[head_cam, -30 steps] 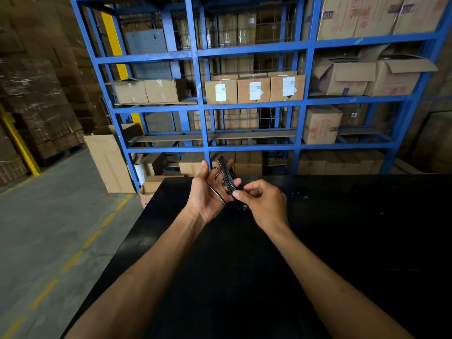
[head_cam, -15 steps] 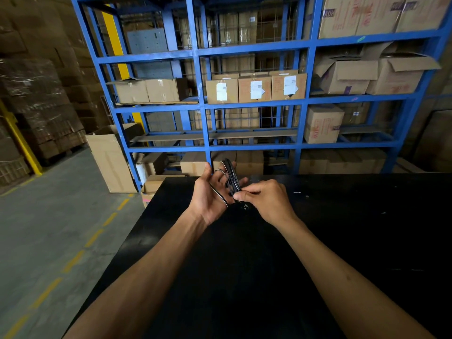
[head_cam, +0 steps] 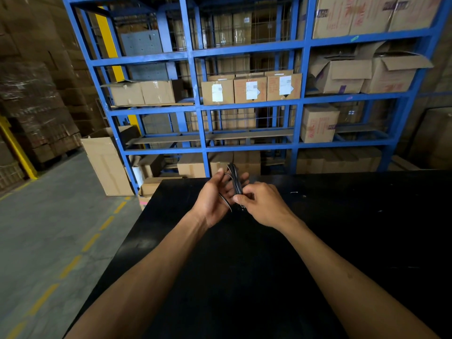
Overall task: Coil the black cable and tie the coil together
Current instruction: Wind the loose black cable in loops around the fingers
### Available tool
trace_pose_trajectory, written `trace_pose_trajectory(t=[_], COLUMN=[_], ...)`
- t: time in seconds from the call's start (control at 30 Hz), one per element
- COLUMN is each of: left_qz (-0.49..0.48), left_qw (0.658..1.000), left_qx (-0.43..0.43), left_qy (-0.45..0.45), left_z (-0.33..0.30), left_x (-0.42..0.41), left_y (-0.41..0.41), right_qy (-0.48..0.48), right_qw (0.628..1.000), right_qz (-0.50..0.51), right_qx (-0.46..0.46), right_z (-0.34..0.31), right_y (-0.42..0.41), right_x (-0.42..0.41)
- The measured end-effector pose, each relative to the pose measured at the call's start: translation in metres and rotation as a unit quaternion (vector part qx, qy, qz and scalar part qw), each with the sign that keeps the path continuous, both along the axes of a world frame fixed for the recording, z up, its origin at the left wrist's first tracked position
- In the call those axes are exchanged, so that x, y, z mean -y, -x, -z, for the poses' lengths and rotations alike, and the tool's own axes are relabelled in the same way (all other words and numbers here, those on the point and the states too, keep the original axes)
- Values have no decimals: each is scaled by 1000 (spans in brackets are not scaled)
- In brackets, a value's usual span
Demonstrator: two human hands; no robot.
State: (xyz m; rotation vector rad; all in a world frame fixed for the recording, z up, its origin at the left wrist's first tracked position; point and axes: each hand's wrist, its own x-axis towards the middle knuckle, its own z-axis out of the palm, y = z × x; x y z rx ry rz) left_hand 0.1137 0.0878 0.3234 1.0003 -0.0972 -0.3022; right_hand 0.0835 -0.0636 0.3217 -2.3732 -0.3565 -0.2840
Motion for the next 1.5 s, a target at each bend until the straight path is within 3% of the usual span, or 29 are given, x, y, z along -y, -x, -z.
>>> trace_pose_trajectory(t=[0.17,0.37,0.5,0.63,0.77,1.0,1.23,1.4,1.5], left_qz=[-84,-268,-216,-85,-23,-46,-126,-87,-53], left_qw=[970,899,871,898,886,933,942,964,960], left_qx=[83,220,256,223,224,137,41,-14,-53], left_qy=[-214,-266,-359,-370,-405,-331,-307,-251,-268], left_z=[-4,8,21,21,19,24,34,31,35], left_x=[-3,-2,9,14,12,17,29,38,37], left_y=[-1,1,-8,-9,-5,-10,-27,-22,-29], right_qy=[-64,-260,-304,-316,-312,-378,-394,-417,-408], right_qw=[994,947,929,924,924,896,897,893,899], right_qz=[30,13,-10,-32,-38,-45,-34,-9,5], right_qx=[-80,-190,-211,-212,-219,-228,-199,-166,-159], right_z=[5,2,1,0,-1,2,11,12,14], right_y=[-2,-4,-5,-3,0,4,6,8,9], right_x=[9,26,26,24,24,16,8,7,5])
